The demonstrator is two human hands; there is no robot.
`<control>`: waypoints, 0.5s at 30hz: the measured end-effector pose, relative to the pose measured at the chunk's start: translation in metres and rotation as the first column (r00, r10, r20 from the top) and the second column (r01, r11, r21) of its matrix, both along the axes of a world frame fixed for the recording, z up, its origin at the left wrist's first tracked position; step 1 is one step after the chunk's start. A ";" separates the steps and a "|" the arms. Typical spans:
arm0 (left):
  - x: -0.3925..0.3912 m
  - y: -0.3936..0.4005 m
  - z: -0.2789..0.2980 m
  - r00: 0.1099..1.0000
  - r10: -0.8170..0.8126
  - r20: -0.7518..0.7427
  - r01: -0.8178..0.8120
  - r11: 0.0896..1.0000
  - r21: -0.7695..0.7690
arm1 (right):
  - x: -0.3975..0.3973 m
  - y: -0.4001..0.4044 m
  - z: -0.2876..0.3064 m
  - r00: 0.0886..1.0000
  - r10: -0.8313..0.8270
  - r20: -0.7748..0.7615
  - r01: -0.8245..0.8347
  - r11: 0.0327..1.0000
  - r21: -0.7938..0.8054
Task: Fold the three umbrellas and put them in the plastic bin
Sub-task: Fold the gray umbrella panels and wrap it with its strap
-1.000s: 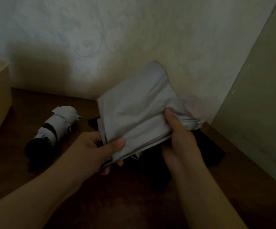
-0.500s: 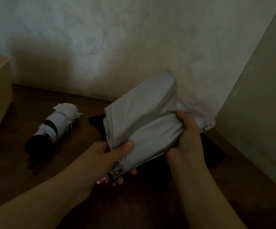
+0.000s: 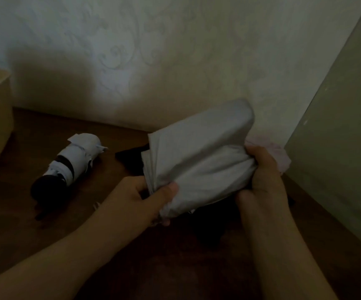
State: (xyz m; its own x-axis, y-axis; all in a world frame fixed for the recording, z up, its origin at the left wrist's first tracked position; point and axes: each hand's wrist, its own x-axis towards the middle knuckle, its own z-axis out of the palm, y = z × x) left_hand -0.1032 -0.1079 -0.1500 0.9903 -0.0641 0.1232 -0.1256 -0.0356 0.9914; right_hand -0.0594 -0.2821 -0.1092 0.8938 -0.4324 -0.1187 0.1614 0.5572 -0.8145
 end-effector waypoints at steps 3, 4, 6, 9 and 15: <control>0.007 0.003 -0.003 0.926 -0.236 -0.295 0.217 0.971 -0.098 | -0.004 0.004 0.002 0.998 0.008 0.058 -0.010 1.000 0.027; 0.008 0.004 -0.003 0.878 -0.318 -0.359 0.292 0.948 -0.125 | -0.006 0.005 0.003 0.996 0.026 0.087 -0.029 0.999 0.032; 0.008 0.006 -0.003 0.832 -0.404 -0.380 0.375 0.914 -0.151 | -0.010 0.006 0.006 0.989 0.052 0.137 -0.062 0.996 0.069; 0.006 0.006 -0.005 0.878 -0.397 -0.268 0.383 0.918 -0.107 | -0.013 0.003 0.006 0.971 0.116 0.209 -0.144 0.982 0.123; 0.006 0.008 -0.002 0.993 -0.105 -0.050 0.107 0.993 0.043 | -0.001 0.002 0.000 0.929 0.336 0.156 -0.328 0.942 -0.074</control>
